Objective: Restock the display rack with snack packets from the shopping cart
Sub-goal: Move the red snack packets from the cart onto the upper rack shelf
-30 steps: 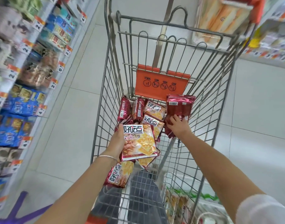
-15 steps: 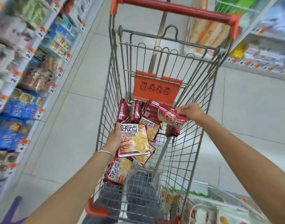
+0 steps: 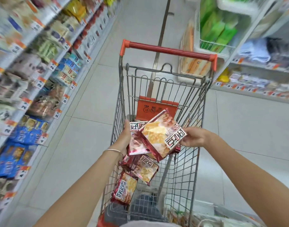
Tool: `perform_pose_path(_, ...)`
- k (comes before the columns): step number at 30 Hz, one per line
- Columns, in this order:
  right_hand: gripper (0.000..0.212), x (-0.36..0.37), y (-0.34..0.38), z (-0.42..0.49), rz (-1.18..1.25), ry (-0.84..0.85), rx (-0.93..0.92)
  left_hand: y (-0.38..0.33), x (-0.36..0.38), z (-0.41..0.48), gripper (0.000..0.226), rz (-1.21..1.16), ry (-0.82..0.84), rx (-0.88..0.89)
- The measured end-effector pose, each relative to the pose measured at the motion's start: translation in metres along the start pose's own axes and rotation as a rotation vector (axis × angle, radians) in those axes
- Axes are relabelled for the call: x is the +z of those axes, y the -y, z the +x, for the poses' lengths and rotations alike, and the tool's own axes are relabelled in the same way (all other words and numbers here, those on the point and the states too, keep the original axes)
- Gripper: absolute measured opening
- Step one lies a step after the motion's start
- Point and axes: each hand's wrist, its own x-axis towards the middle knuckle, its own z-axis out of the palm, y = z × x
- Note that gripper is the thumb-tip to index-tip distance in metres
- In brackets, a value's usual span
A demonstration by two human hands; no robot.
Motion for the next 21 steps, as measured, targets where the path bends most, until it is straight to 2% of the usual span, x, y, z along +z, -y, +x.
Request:
perform_pose_path(4, 0.061, 0.011, 0.006, -0.006, -0.222, 0.007, -0.136, -0.008, 0.000, -0.006, 0.114, 0.114, 0.098, -0.005)
perform_pose_path(7, 0.059, 0.025, 0.012, -0.018, -0.323, -0.020, -0.272, 0.007, -0.010, 0.030, 0.114, 0.141, 0.144, -0.019)
perform_pose_path(9, 0.072, 0.032, 0.016, -0.025, -0.436, -0.010, -0.309, 0.009, -0.016, 0.044, 0.119, 0.177, 0.168, -0.038)
perform_pose_path(10, 0.072, 0.038, 0.018, -0.031, -0.497, 0.016, -0.306, 0.002, -0.016, 0.036, 0.119, 0.199, 0.203, -0.036)
perform_pose_path(12, 0.044, 0.055, 0.022, -0.043, -0.640, 0.054, -0.299, -0.008, -0.021, 0.028, 0.121, 0.244, 0.255, -0.035)
perform_pose_path(13, 0.037, 0.067, 0.021, -0.050, -0.740, 0.059, -0.295, -0.010, -0.022, 0.027, 0.126, 0.285, 0.290, -0.041)
perform_pose_path(16, 0.052, 0.099, 0.010, -0.057, -1.071, -0.025, -0.415, -0.011, -0.027, 0.024, 0.123, 0.332, 0.393, -0.043)
perform_pose_path(17, 0.051, 0.107, 0.005, -0.058, -1.118, -0.055, -0.456, -0.024, -0.027, -0.013, 0.120, 0.320, 0.385, -0.055)
perform_pose_path(19, 0.043, 0.117, -0.007, -0.055, -1.127, -0.116, -0.530, -0.032, -0.027, -0.050, 0.102, 0.275, 0.406, -0.064)
perform_pose_path(21, 0.041, 0.122, -0.020, -0.057, -1.080, -0.133, -0.567, -0.031, -0.027, -0.064, 0.072, 0.271, 0.480, -0.045)
